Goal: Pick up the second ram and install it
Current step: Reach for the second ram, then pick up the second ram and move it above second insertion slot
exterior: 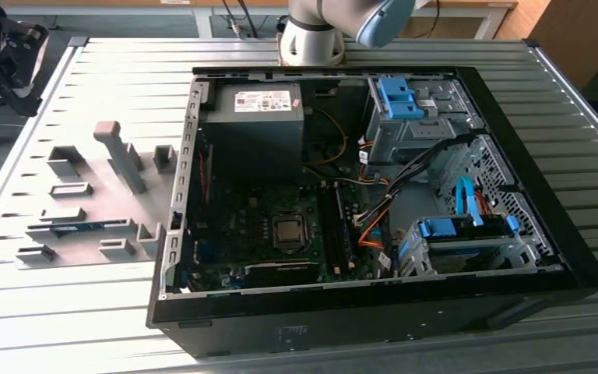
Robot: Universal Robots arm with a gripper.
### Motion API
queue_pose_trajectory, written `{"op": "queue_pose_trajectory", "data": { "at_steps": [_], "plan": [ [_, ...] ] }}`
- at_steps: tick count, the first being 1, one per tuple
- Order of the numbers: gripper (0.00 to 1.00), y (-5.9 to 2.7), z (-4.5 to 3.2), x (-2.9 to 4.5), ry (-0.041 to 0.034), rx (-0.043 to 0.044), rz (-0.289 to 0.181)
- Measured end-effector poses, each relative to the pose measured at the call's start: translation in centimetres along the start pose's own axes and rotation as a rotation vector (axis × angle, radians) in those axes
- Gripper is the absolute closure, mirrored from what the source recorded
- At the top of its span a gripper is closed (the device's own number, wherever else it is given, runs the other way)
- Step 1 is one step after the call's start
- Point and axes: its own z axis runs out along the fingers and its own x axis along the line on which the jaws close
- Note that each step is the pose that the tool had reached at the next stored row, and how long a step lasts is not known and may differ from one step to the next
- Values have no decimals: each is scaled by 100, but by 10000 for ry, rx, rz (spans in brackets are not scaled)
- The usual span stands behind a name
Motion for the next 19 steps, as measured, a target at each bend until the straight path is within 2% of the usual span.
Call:
{"op": "queue_pose_trajectory", "data": {
  "at_steps": [13, 19],
  "plan": [
    [89, 0, 0, 4, 2, -3, -59],
    [89, 0, 3, 5, 46, -28, -1003]
  ]
}}
